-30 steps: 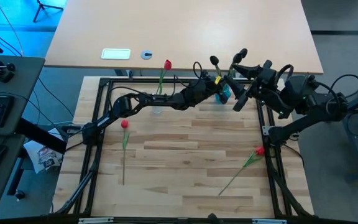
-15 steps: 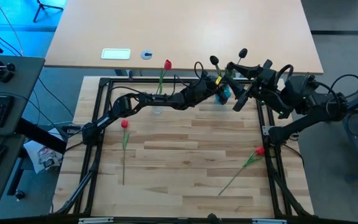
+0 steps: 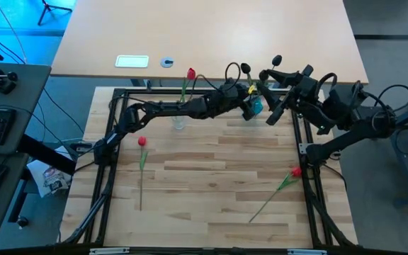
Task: Sort flowers into vase by color
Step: Put the left red flower into the transparent vase
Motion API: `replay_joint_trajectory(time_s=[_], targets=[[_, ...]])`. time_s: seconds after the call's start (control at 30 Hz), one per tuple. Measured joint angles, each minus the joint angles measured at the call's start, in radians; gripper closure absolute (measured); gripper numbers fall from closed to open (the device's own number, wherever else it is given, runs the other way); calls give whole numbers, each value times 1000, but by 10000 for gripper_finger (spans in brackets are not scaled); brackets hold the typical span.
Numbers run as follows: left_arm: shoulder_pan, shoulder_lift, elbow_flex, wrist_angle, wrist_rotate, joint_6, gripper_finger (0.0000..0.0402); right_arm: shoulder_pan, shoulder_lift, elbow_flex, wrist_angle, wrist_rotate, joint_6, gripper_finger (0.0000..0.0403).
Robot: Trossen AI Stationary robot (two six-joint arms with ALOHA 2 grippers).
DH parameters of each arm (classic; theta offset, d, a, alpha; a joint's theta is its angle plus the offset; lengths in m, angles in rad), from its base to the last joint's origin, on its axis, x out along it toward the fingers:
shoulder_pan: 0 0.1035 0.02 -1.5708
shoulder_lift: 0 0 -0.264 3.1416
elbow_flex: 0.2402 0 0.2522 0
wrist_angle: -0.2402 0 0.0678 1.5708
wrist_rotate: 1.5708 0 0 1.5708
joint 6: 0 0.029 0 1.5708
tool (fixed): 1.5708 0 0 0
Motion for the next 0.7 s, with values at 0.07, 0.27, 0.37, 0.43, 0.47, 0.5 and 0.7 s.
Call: replay_joint_trajectory(time_s=[0.07, 0.27, 0.37, 0.43, 0.47, 0.5, 0.7], targets=[[0, -38, 0, -87, 4, 8, 209, 0, 0, 0, 0, 0, -13, 176], [7, -145, 0, -362, 227, -46, 208, 0, 0, 0, 17, -1, -16, 176], [2, -203, -22, -429, 289, -100, 208, 0, 0, 0, 33, -1, -16, 176], [-7, -254, -87, -440, 334, -134, 208, 0, 0, 0, 39, -1, -16, 176], [-14, -282, -130, -425, 350, -146, 208, 0, 0, 0, 39, -1, -17, 176], [-24, -318, -183, -415, 361, -160, 208, 0, 0, 0, 39, -1, -17, 176], [-126, -580, -556, -371, 254, -327, 208, 0, 0, 0, 31, -1, -8, 176]])
